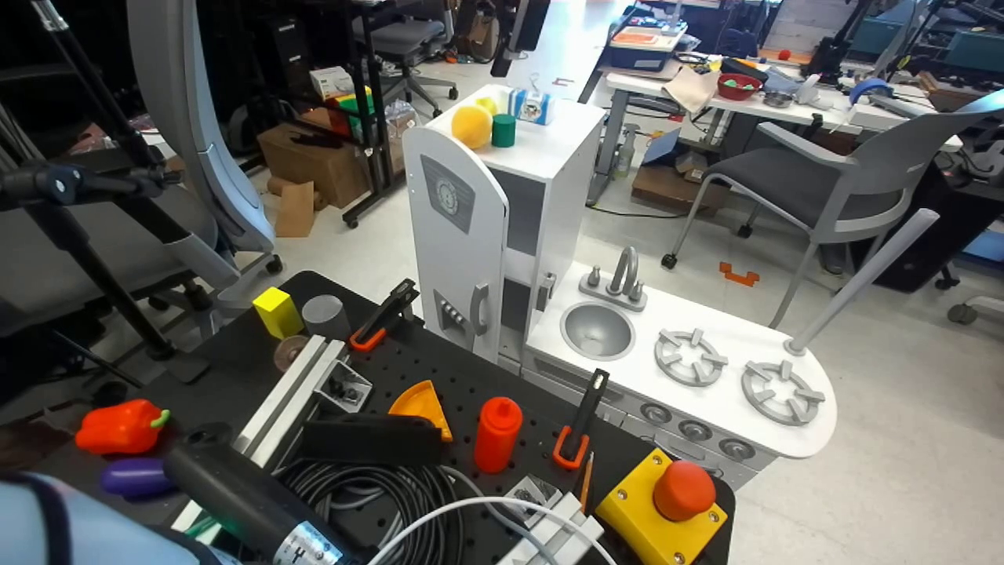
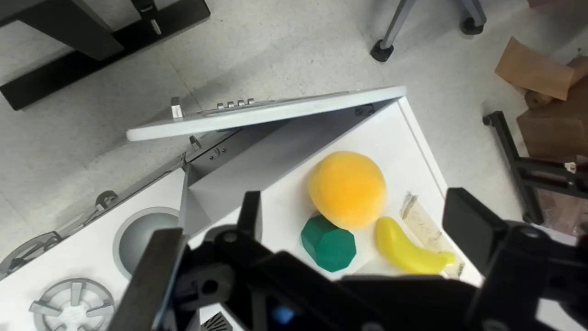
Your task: Move the yellow plush toy to the right
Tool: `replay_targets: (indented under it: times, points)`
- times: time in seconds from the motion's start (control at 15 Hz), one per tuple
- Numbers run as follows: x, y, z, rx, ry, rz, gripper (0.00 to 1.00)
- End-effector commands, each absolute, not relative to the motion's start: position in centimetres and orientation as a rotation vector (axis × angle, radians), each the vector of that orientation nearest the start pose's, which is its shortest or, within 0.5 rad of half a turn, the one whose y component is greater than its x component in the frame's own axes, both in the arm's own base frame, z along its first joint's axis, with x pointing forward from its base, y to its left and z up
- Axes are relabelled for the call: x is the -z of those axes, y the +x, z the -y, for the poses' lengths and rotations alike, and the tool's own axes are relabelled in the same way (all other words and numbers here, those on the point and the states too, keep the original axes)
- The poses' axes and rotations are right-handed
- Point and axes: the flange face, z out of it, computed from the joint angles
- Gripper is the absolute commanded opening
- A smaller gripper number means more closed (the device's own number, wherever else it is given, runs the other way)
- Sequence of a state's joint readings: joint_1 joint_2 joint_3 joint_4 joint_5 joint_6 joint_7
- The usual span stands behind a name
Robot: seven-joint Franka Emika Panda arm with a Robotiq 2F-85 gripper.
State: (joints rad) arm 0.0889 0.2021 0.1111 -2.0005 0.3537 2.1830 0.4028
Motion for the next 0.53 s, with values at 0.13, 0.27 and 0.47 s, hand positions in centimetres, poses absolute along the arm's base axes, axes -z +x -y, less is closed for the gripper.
replay_targets:
  times: [0.13, 0.27, 0.47]
  points:
    - [-32.7, 62.4, -16.3, -0.162, -2.754, -0.647, 1.00]
    - [-31.6, 63.1, -17.1, -0.187, -2.741, -0.656, 1.00]
    - [-29.9, 64.1, -17.6, -0.228, -2.738, -0.682, 1.00]
